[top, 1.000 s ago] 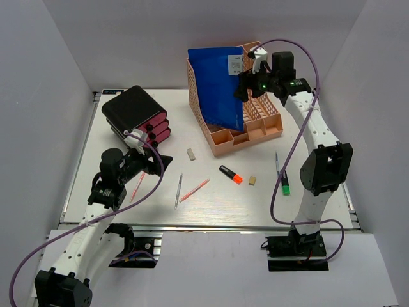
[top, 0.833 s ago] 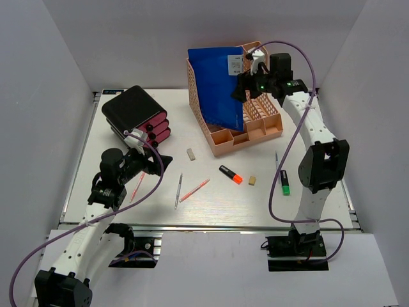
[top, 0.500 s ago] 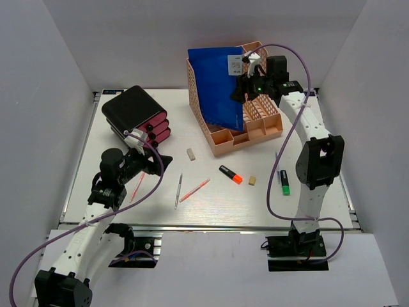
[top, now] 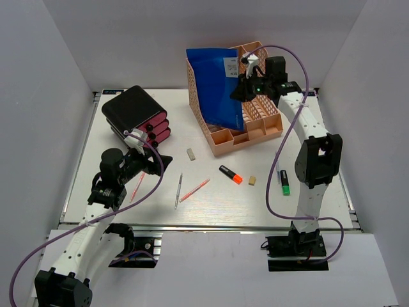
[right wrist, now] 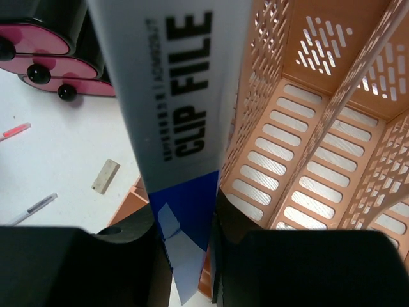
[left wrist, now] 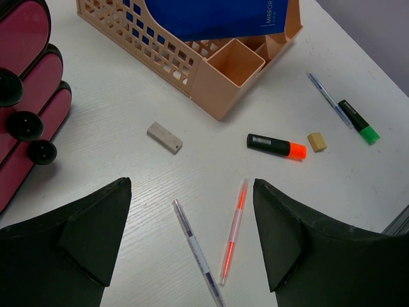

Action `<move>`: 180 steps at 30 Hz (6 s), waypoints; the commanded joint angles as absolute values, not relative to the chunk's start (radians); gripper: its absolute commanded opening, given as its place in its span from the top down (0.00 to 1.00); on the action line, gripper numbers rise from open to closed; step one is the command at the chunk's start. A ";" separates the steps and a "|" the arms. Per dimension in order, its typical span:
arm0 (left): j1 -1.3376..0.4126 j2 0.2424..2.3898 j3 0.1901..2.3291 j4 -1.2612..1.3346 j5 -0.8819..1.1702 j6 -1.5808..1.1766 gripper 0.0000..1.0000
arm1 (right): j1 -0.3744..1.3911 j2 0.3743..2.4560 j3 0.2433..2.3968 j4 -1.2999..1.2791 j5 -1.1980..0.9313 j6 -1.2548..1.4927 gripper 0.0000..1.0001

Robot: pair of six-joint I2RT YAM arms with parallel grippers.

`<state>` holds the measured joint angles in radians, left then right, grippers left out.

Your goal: Organize the desk

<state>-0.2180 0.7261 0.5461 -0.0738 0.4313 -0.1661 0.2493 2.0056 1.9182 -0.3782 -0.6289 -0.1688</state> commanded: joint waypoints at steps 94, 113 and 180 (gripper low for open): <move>-0.213 0.753 0.532 -0.035 0.480 -0.170 0.14 | 0.416 1.902 1.371 0.991 -0.227 0.189 1.00; -0.213 0.767 0.532 -0.032 0.480 -0.172 0.14 | 0.476 1.902 1.344 1.045 -0.135 0.152 1.00; -0.213 0.776 0.529 -0.029 0.489 -0.175 0.14 | 0.557 1.960 1.394 1.249 0.066 0.091 1.00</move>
